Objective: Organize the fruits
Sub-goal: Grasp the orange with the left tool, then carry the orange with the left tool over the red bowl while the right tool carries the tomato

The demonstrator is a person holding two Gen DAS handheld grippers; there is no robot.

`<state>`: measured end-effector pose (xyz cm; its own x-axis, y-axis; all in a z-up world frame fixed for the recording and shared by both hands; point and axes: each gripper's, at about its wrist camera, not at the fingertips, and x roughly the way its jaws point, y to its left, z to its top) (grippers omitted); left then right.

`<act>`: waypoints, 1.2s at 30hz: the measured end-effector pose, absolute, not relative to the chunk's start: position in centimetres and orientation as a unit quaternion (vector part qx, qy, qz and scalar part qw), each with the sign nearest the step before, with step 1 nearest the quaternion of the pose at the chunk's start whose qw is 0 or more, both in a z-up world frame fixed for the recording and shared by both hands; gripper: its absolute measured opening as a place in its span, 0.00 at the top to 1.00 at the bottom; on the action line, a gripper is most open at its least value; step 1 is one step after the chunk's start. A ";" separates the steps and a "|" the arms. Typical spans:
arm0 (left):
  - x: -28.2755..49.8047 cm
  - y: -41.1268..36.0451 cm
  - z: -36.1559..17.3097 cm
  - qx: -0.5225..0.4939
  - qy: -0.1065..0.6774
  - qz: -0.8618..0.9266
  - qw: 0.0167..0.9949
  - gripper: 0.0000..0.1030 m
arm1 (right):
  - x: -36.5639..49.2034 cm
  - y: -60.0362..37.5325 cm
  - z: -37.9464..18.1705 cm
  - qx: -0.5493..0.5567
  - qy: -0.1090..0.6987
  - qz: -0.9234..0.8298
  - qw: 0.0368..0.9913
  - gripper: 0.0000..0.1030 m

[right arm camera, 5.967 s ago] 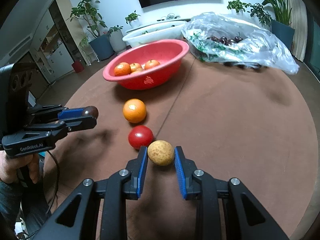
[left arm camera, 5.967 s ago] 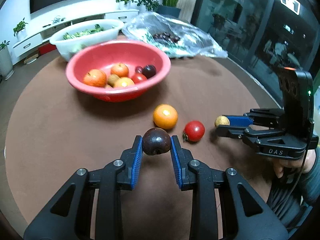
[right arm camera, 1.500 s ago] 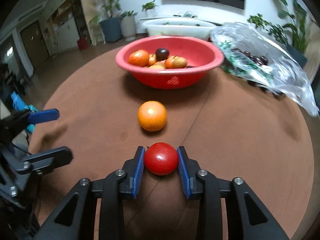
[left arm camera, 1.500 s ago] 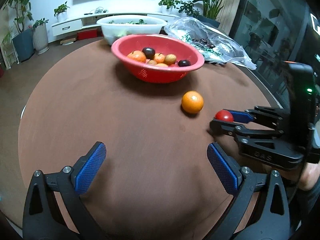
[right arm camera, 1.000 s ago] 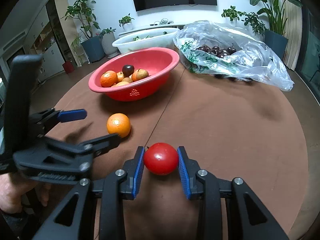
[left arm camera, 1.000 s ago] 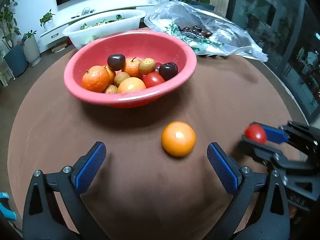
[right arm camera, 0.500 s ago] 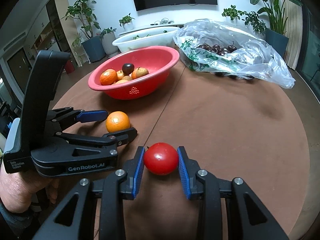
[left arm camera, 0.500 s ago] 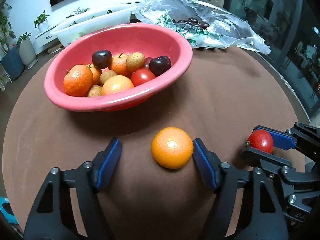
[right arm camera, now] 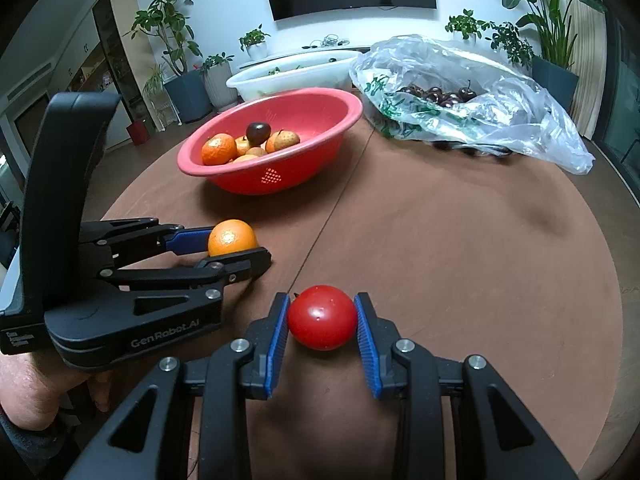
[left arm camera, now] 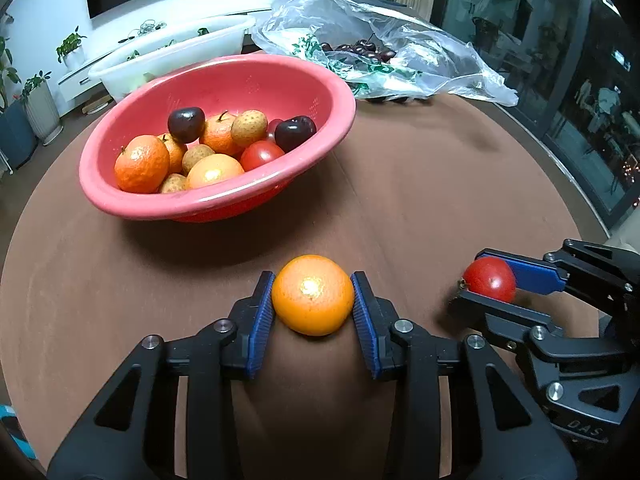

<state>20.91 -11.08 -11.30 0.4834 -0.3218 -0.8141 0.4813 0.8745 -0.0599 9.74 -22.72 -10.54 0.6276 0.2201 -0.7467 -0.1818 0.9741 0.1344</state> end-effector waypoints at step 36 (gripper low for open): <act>18.8 -0.2 -2.0 0.008 0.377 -0.219 0.900 0.65 | 11.3 -19.5 -4.4 -0.018 0.382 0.127 0.915 0.65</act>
<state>18.85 -0.21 -2.00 0.6203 -0.3872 -0.6821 0.4000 0.9042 -0.1496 11.28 -19.45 -4.42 0.6754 0.2176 -0.7046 -0.2458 0.9673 0.0631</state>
